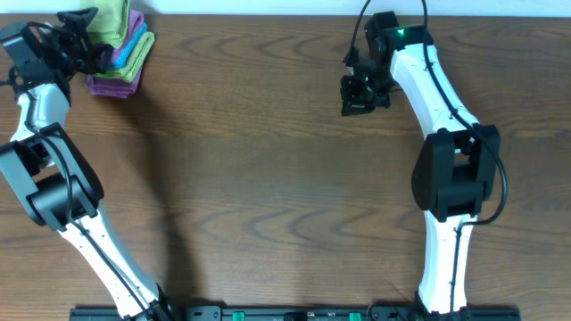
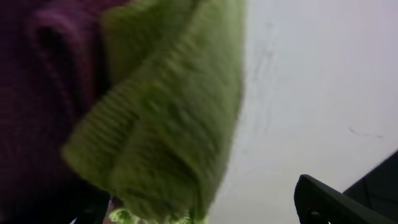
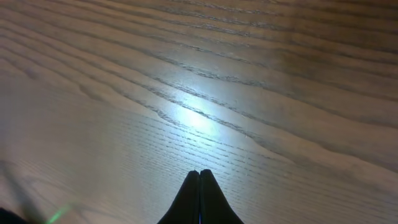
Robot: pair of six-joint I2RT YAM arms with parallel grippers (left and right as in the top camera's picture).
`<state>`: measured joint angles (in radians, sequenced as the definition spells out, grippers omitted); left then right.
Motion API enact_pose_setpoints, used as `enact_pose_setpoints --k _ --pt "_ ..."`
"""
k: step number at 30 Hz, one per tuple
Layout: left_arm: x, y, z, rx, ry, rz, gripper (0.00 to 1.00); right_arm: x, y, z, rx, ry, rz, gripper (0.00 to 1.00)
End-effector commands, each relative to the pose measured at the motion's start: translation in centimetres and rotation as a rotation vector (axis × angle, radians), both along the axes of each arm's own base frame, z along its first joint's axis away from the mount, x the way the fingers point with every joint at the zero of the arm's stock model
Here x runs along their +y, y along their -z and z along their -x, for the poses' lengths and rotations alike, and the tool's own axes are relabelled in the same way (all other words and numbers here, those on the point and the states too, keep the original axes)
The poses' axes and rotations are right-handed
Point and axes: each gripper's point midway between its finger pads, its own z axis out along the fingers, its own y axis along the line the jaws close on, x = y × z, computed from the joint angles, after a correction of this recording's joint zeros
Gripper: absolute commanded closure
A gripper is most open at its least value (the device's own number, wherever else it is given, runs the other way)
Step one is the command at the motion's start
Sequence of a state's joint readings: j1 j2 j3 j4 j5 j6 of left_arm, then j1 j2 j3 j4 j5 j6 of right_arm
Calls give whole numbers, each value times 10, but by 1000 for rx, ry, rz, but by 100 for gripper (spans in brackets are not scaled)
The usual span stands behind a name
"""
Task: Fold the cloth
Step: 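Lower the folded green cloth onto the top of the stack with the left gripper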
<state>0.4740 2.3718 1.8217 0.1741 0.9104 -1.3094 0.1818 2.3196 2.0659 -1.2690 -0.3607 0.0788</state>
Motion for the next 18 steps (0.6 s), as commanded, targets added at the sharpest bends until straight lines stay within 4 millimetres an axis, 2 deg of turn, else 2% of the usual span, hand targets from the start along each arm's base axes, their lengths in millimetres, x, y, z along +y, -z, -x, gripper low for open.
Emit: enact_pose_setpoints --k 1,8,13,18 --pt "-1 4 6 8 32 14 4 8 -8 -2 -18 -9 -18 98" --pt "-10 6 12 19 83 34 4 9 -8 -2 -21 -11 -18 99" --pt "-12 7 23 57 101 -34 4 9 -8 -2 -21 -13 -18 98" --pt "-15 -11 38 73 122 -145 4 10 -8 -2 -24 -15 -19 98"
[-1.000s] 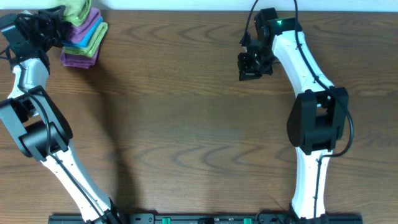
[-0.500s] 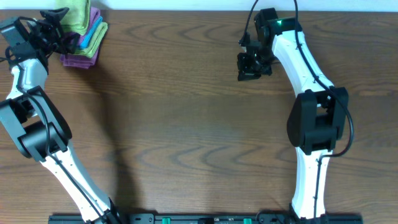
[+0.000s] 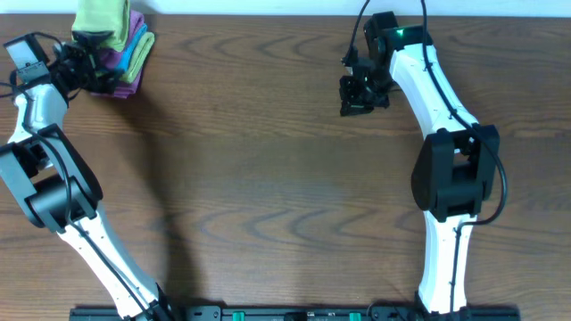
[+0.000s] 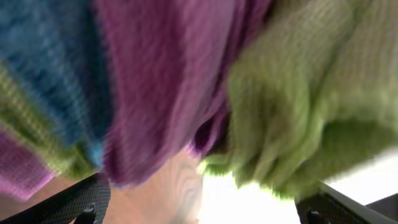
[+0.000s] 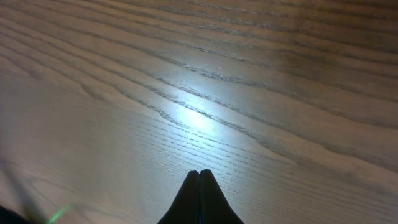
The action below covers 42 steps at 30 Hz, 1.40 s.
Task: Fold the cloth
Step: 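Lower the folded green cloth onto the top of the stack with the left gripper, then open the left gripper and lift it away from the stack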
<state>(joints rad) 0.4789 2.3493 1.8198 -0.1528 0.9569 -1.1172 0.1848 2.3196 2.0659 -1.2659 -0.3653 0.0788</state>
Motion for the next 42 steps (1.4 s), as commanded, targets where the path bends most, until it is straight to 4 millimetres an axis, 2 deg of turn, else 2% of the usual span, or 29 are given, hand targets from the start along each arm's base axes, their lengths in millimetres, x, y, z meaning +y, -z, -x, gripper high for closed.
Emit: enact_pose_setpoints --k 1,7,16,20,21,22,23,25,26,32,35,39,42 --pt "5 -51 9 -102 35 -171 4 8 -8 -3 -25 -11 -14 99" --pt "4 -87 37 -96 65 -290 4 8 -8 -4 -29 -12 -15 98" --pt "-12 -145 92 -93 139 -498 4 9 -8 -7 -44 -12 -18 99" --pt "-25 -157 118 -61 188 -575 4 9 -9 -7 -44 -12 -19 97" --pt "-27 -158 124 -44 199 -598 4 9 -9 -7 -45 -12 -19 83" --pt "-32 -159 133 -24 217 -632 4 9 -11 -7 -48 -11 -19 50" --pt "-35 -162 140 -13 235 -668 4 8 -12 -8 -50 -10 -20 28" --pt "-46 -170 158 2 282 -747 4 8 -15 -8 -59 -10 -21 4" --pt "-54 -176 166 -6 308 -771 4 8 -17 -8 -61 -10 -21 1" --pt "-94 -208 197 -81 406 -832 4 7 -17 -2 -37 -10 -16 1" --pt "-109 -217 208 -99 428 -835 4 6 -17 1 -27 -9 -14 1" --pt "-121 -208 225 -36 473 -789 4 7 -17 -1 -33 -11 -15 1" --pt "-123 -204 230 -12 484 -773 5 7 -17 -1 -33 -11 -15 1"
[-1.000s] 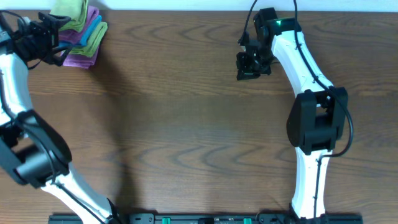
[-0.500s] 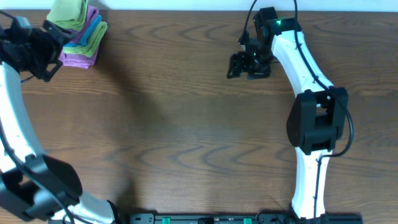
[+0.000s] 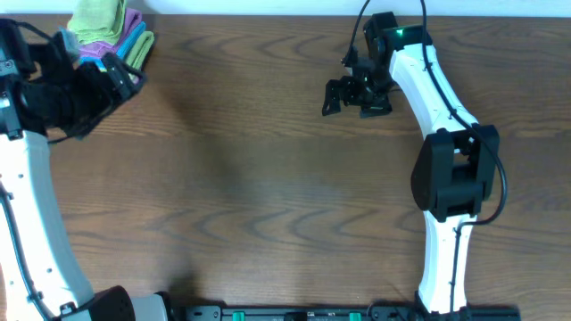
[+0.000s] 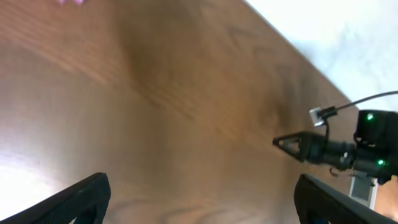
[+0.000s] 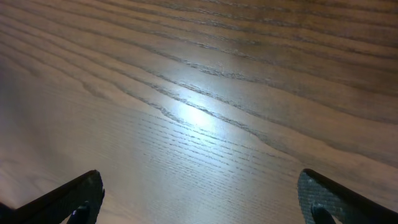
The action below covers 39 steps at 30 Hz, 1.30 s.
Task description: Fold the cloth
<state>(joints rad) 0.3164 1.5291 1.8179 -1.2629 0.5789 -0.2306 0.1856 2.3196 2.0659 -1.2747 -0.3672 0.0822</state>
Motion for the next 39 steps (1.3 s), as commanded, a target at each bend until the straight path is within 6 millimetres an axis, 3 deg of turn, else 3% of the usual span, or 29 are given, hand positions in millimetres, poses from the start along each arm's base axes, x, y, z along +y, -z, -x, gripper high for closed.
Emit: enact_pose_setpoints --k 1,17,22,26,29,32,35,39 --pt "1 2 1 4 12 -21 4 7 -17 -3 -43 -13 -15 1" --pt "1 2 1 4 12 -22 4 7 -17 -3 -43 -13 -15 1" --pt "25 13 8 69 -63 -147 5 7 -17 -3 -43 -13 -15 1" --pt "35 -4 -8 -49 -69 -259 4 7 -17 -3 -43 -13 -15 1" --pt "21 -35 -22 -230 73 -440 5 7 -17 -3 -43 -13 -15 1" --pt "15 -58 -26 -315 65 -612 5 7 -17 -3 -43 -13 -15 1" --pt "15 -63 -22 -327 31 -697 5 7 -17 -3 -43 -13 -15 1" --pt "12 -51 -26 -409 9 -706 4 7 -17 -3 -43 -13 -15 1"
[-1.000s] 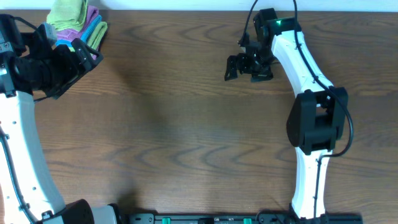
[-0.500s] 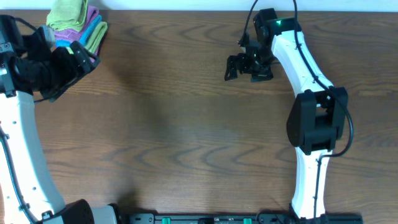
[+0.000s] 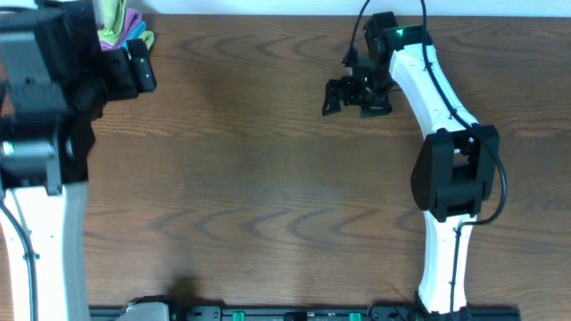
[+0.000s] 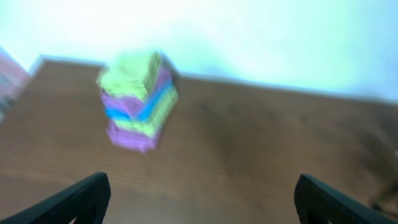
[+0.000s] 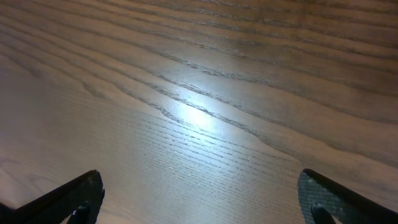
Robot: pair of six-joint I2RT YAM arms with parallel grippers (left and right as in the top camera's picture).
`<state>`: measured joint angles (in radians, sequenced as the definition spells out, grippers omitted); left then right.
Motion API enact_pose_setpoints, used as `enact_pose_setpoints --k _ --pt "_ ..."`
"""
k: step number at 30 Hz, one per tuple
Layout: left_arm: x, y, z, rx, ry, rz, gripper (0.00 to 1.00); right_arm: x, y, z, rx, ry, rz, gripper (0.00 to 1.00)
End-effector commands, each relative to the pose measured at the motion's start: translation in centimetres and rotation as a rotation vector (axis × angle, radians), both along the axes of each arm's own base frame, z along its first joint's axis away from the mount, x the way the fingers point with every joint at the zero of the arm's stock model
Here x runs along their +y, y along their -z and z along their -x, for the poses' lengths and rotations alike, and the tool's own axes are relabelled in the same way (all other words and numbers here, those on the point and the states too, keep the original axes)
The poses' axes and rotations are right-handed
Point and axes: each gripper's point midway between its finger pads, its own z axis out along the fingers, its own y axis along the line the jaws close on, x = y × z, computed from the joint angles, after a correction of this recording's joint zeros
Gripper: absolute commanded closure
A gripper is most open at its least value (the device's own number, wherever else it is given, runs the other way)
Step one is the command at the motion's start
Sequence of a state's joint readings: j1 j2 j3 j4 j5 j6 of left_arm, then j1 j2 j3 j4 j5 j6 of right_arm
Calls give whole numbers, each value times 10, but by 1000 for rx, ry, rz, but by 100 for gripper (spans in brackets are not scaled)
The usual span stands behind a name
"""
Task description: Fold the cloth
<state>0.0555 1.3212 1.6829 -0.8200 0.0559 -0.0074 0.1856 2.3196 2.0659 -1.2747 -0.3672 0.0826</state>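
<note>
A stack of folded cloths, green on top over purple, blue and green layers, sits at the table's far left corner; in the overhead view the cloth stack is partly hidden by my left arm. That arm is raised high, close to the camera. My left gripper is open and empty, well away from the stack. My right gripper is open over bare wood at the far middle right, its fingers spread wide with nothing between them.
The brown wooden table ends at a white far edge just behind the stack. The right arm's base and links stand along the right side.
My left arm has risen further toward the overhead camera, and its wrist view now shows the whole stack from a distance. The right gripper stays open in the same place.
At first my left gripper was at the stack with the green cloth bunched in front of it, and the right gripper was shut. Then the green cloth lay on top of the stack. Later the left arm stood back and raised, the right gripper open. Now the left arm is higher.
</note>
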Motion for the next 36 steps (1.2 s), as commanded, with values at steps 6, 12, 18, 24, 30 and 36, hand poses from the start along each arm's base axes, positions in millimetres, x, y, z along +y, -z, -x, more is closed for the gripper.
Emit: enact_pose_setpoints --k 6,12,18,24,30,36 --pt "15 68 12 -98 -109 -8 5 7 -17 -3 -43 -13 -15 1" --pt "18 137 47 -70 -162 35 5 7 -17 -3 -44 -13 -15 1" --pt "19 187 80 -68 -181 49 5 7 -17 -3 -43 -13 -15 1" --pt "24 217 102 -131 -204 46 5 7 -17 -3 -43 -14 -15 1" --pt "22 242 117 -132 -203 45 5 7 -17 -3 -43 -13 -15 1" --pt "20 263 127 -135 -195 50 5 7 -17 -3 -43 -13 -15 1"
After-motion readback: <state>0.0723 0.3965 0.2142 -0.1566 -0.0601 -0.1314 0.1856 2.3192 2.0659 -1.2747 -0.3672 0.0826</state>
